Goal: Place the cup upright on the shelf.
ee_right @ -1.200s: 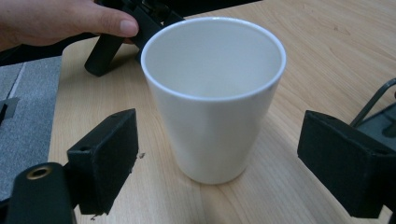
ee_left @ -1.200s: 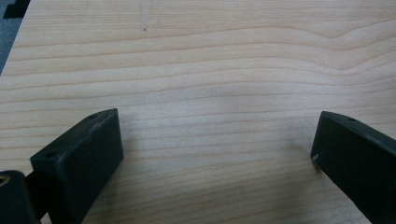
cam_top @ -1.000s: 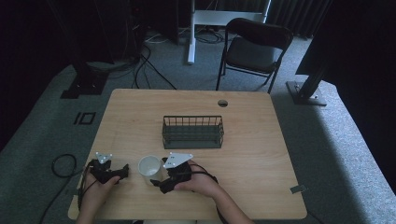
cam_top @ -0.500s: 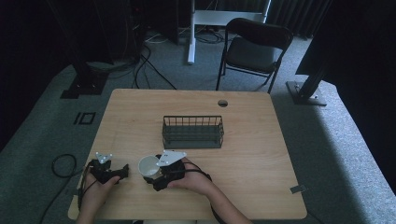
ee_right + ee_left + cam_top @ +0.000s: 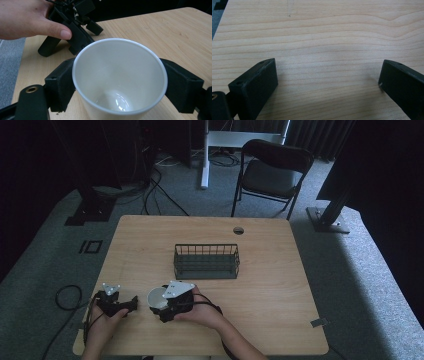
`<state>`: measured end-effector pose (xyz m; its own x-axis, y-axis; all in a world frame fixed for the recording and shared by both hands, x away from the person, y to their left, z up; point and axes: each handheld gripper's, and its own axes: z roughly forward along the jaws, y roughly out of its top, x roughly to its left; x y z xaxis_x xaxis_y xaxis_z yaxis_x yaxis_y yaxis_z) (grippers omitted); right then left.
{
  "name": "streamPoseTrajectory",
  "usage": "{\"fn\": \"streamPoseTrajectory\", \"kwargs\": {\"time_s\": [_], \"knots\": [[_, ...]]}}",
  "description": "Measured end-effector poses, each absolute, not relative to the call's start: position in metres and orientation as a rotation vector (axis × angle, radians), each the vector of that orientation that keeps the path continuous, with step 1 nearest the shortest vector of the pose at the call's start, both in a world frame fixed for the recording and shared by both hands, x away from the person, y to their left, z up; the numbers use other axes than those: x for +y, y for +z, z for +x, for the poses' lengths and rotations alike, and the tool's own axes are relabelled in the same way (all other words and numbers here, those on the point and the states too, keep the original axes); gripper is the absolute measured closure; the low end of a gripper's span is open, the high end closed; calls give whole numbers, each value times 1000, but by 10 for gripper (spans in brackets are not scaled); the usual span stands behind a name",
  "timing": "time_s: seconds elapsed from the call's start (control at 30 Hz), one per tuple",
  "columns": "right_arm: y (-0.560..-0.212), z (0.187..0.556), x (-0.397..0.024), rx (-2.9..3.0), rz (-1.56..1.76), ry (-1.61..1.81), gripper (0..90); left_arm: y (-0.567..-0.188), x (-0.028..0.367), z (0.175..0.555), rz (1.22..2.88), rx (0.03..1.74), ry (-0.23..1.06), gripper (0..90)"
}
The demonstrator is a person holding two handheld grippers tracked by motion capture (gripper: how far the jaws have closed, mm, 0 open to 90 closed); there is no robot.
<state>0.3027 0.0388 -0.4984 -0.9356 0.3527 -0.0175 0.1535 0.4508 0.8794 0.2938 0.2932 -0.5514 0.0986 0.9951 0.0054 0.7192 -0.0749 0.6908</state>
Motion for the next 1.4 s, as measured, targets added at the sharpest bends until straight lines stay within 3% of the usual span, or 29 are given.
{"fn": "streamPoseTrajectory", "kwargs": {"time_s": [0.97,1.4], "knots": [[-453,312,20,2460,521,1553,194,-551,293,294,1850,1675,676,25],[-411,331,-3,2327,612,1587,194,-551,293,294,1853,1674,677,25]]}}
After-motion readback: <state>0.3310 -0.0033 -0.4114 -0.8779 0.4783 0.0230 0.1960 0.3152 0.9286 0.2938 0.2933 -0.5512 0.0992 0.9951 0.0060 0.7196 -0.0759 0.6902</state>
